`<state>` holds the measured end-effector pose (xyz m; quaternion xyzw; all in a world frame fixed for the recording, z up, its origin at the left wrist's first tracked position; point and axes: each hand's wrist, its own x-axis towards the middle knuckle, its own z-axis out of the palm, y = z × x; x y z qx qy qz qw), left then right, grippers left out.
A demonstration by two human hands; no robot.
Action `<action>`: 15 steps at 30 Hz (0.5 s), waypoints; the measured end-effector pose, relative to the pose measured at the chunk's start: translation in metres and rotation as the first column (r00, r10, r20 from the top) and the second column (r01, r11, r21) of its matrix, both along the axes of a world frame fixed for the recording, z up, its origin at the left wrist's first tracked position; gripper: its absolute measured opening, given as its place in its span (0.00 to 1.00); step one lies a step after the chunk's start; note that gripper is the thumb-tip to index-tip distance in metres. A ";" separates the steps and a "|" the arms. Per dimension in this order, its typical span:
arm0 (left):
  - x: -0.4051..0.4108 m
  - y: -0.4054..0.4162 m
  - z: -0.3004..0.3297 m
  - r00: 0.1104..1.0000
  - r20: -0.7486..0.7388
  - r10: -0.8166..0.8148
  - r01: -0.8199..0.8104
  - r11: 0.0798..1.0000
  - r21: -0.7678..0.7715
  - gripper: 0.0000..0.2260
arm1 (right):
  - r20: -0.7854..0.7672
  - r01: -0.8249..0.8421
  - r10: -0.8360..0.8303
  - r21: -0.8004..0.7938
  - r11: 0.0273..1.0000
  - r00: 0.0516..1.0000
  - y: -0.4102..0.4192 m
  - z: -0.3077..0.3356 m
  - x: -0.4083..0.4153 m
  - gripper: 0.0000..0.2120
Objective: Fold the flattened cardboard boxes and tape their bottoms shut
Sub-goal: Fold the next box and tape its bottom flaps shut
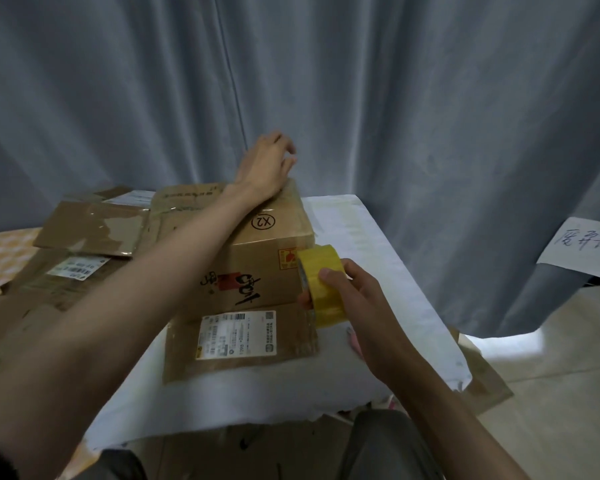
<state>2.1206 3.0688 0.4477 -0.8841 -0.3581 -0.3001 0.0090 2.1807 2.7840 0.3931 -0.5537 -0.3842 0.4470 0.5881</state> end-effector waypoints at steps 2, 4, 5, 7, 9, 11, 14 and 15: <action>-0.011 -0.039 0.007 0.991 0.024 -0.131 0.131 0.991 -0.020 0.08 | 0.003 -0.006 0.006 0.004 1.000 1.000 0.000 -0.003 0.000 0.08; -0.027 -0.078 0.005 0.982 -0.016 -0.187 0.186 0.980 -0.072 0.10 | -0.004 -0.009 0.009 0.009 1.000 1.000 0.000 -0.005 -0.001 0.08; -0.036 -0.094 0.001 0.979 -0.041 -0.198 0.193 0.975 -0.106 0.12 | 0.001 -0.004 0.004 0.004 1.000 1.000 0.000 -0.007 -0.001 0.08; -0.050 -0.116 -0.009 0.971 -0.098 -0.219 0.199 0.964 -0.179 0.18 | 0.017 0.020 -0.020 -0.007 1.000 1.000 0.001 -0.013 -0.002 0.09; -0.059 -0.129 -0.018 0.961 -0.193 -0.200 0.145 0.953 -0.268 0.29 | 0.004 0.063 -0.063 -0.022 0.998 0.998 0.003 -0.019 -0.002 0.10; -0.064 -0.138 -0.028 0.943 -0.290 -0.162 0.060 0.942 -0.330 0.39 | -0.013 0.064 -0.065 -0.019 0.998 0.998 0.004 -0.025 0.004 0.14; -0.066 -0.147 -0.043 0.942 -0.306 -0.137 0.036 0.948 -0.315 0.41 | 0.311 0.164 -0.147 -0.028 0.986 0.939 0.009 -0.045 0.030 0.15; -0.067 -0.150 -0.048 0.946 -0.298 -0.129 0.039 0.956 -0.290 0.41 | 0.498 0.211 -0.159 -0.050 0.976 0.853 0.012 -0.056 0.042 0.12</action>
